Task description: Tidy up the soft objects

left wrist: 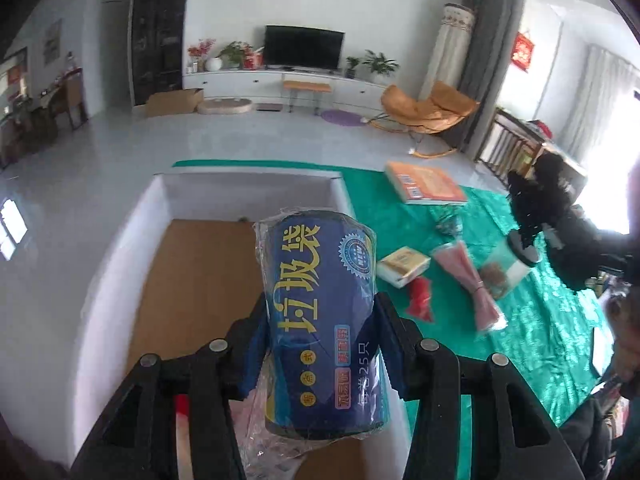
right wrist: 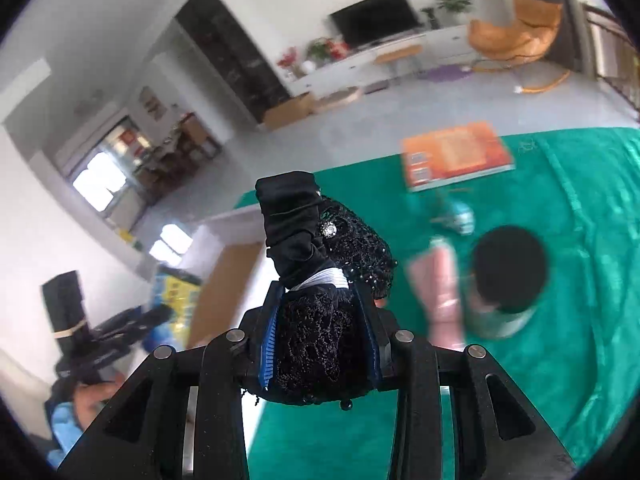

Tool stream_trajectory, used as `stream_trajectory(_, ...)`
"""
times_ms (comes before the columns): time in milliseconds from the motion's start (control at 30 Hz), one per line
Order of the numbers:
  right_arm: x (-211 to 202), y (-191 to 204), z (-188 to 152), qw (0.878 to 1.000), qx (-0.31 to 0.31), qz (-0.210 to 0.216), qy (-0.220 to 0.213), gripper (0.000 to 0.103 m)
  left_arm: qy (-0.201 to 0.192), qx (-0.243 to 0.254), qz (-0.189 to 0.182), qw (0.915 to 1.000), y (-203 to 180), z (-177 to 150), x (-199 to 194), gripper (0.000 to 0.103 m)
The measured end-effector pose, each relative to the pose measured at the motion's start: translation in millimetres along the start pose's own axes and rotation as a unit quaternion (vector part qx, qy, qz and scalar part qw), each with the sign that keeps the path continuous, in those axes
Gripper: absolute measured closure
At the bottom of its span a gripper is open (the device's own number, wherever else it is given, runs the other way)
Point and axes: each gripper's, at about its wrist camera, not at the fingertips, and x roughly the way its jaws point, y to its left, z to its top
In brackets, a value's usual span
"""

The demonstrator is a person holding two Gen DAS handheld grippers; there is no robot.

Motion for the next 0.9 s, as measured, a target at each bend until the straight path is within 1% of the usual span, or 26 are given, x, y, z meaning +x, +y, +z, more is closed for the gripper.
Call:
stream_trajectory(67,26.1,46.3,-9.5,0.998,-0.012,0.062,0.026,0.064,0.024,-0.011,0.059,0.9979,24.7,-16.6,1.6,0.038)
stream_trajectory(100,40.2,67.9,-15.8,0.995,-0.018,0.085,0.042,0.056,0.031,-0.016,0.080,0.9962,32.5,-25.8,1.6,0.020)
stream_trajectory(133,54.1,84.8,-22.7,0.992,-0.020,0.107,0.057,0.048,0.030,-0.022,0.096,0.9947,39.1,-34.4,-0.2,0.011)
stream_trajectory(167,66.7,99.0,-28.4,0.990,-0.023,0.123,0.072,0.025,0.023,-0.028,0.109,0.9934,43.7,-39.4,-2.7,0.011)
stream_trajectory(200,74.2,107.5,-33.3,0.989,-0.030,0.120,0.078,0.024,0.017,-0.030,0.120,0.9922,44.6,-42.9,-4.1,0.011)
stream_trajectory(267,76.9,114.5,-44.4,0.991,-0.056,0.094,0.078,0.024,-0.004,-0.029,0.132,0.9908,41.2,-47.1,-8.9,0.011)
stream_trajectory(300,72.8,111.4,-50.0,0.992,-0.067,0.077,0.069,0.024,-0.014,-0.028,0.129,0.9911,36.6,-49.3,-10.3,0.011)
stream_trajectory(367,58.4,96.8,-66.1,0.996,-0.081,0.020,0.038,0.024,-0.031,-0.024,0.100,0.9942,23.7,-51.0,-12.6,0.011)
stream_trajectory(400,48.6,83.4,-75.2,0.996,-0.086,-0.015,0.019,0.024,-0.037,-0.019,0.078,0.9961,10.8,-52.8,-11.1,0.011)
stream_trajectory(433,37.8,69.5,-86.1,0.994,-0.090,-0.060,-0.002,0.024,-0.041,-0.011,0.056,0.9975,1.3,-53.5,-13.8,0.011)
stream_trajectory(467,28.2,53.0,-100.1,0.989,-0.091,-0.116,-0.024,0.024,-0.043,0.000,0.031,0.9986,-17.9,-55.6,-11.6,0.011)
stream_trajectory(500,19.9,32.1,-111.9,0.980,-0.088,-0.172,-0.040,0.024,-0.044,0.012,0.007,0.9989,-37.9,-57.5,-9.8,0.011)
stream_trajectory(567,9.9,-12.5,-138.3,0.957,-0.072,-0.276,-0.057,0.024,-0.039,0.043,-0.046,0.9973,-85.9,-66.1,-0.4,0.010)
stream_trajectory(600,6.2,-36.8,-149.4,0.946,-0.058,-0.315,-0.055,0.024,-0.033,0.058,-0.068,0.9954,-109.8,-71.7,6.6,0.007)
stream_trajectory(633,2.1,-59.4,-161.5,0.938,-0.042,-0.341,-0.048,0.024,-0.022,0.073,-0.086,0.9933,-132.9,-79.7,15.5,0.002)
stream_trajectory(667,-2.2,-80.6,-172.2,0.932,-0.023,-0.359,-0.040,0.024,-0.007,0.087,-0.098,0.9914,-155.0,-89.3,28.6,0.001)
stream_trajectory(733,-17.9,-111.5,-188.6,0.922,0.010,-0.386,-0.035,0.024,0.028,0.115,-0.109,0.9870,-195.7,-107.5,59.9,0.002)
stream_trajectory(800,-27.6,-128.7,-194.4,0.916,0.031,-0.397,-0.041,0.024,0.048,0.139,-0.104,0.9836,-224.0,-124.7,89.0,0.002)
stream_trajectory(900,-27.4,-141.1,-189.1,0.907,0.033,-0.418,-0.043,0.024,0.060,0.157,-0.076,0.9828,-243.9,-138.7,128.9,0.002)
